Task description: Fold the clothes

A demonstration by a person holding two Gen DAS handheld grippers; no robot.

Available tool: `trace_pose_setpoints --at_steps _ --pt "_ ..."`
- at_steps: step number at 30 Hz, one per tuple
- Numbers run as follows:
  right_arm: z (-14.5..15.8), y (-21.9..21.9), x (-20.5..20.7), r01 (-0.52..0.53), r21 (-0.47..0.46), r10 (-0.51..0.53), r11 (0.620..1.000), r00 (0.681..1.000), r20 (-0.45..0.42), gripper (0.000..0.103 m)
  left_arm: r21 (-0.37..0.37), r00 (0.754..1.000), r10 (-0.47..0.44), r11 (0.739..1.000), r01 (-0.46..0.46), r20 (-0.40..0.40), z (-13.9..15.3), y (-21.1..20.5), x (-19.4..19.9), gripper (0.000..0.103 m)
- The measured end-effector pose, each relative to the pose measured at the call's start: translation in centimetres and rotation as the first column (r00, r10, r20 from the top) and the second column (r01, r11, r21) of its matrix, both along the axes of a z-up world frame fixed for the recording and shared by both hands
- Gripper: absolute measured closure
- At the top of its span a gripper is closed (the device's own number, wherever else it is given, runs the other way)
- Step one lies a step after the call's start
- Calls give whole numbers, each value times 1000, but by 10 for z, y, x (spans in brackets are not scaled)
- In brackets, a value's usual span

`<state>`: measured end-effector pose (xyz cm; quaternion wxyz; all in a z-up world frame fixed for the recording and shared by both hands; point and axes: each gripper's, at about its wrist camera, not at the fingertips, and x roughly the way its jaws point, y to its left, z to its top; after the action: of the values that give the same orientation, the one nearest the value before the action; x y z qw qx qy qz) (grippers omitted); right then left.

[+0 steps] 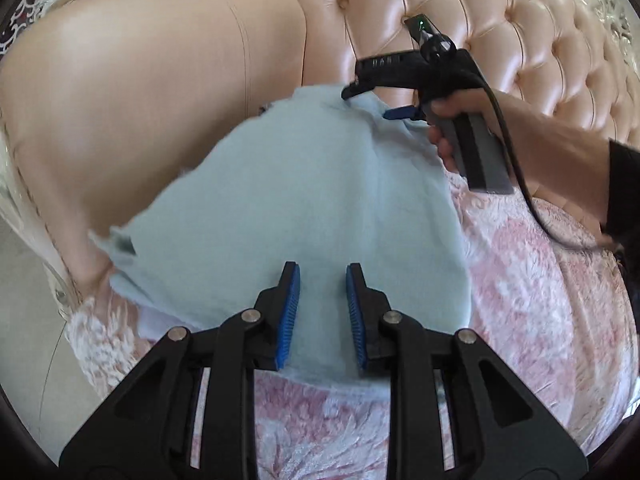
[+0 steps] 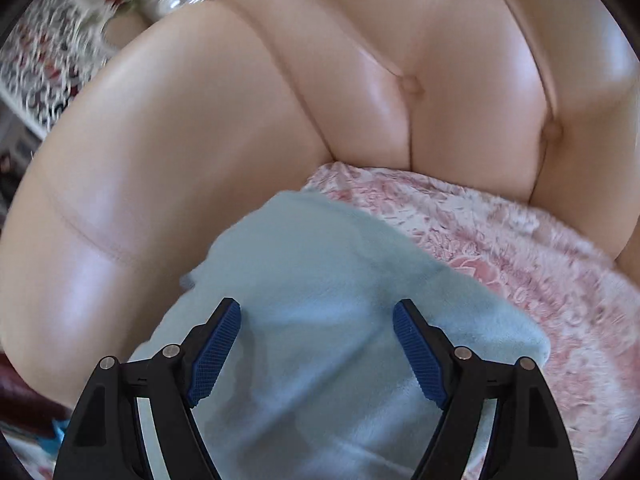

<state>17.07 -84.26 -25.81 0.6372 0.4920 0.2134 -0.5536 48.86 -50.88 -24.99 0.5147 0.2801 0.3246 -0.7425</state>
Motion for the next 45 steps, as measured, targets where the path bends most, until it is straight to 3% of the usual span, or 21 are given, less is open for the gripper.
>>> trace_pose_setpoints --at_steps 5,7,10,13,15,21,28,31,36,45 --pt "8 6 -4 20 -32 -19 999 999 50 20 5 999 26 1000 -26 -33 6 8 6 75" --pt "33 22 -6 37 -87 -34 996 999 40 20 -15 999 24 1000 -24 -23 24 22 9 75" --pt "81 66 -1 30 -179 -41 983 997 -61 20 -45 1000 22 999 -22 -8 51 42 14 74" --pt "126 134 9 24 -276 -67 961 987 -147 20 -88 1000 24 996 -24 0 89 69 18 53" --pt "146 178 20 28 -314 -89 949 980 -179 19 -134 1000 26 991 -27 -7 119 97 18 31" --pt "196 317 55 15 -410 -123 912 964 -236 16 -252 998 60 966 -51 28 183 178 27 1" --pt "213 466 89 -52 -454 -82 889 959 -270 10 -265 990 98 962 -67 105 216 248 31 0" --pt "218 506 101 -76 -460 -74 885 951 -299 10 -268 989 97 961 -63 114 226 268 29 1" --pt "227 536 113 -111 -475 -57 873 944 -326 10 -264 991 89 963 -61 96 241 283 29 1" --pt "248 545 127 -138 -511 -44 848 944 -327 10 -277 995 65 960 -41 78 254 291 27 1"
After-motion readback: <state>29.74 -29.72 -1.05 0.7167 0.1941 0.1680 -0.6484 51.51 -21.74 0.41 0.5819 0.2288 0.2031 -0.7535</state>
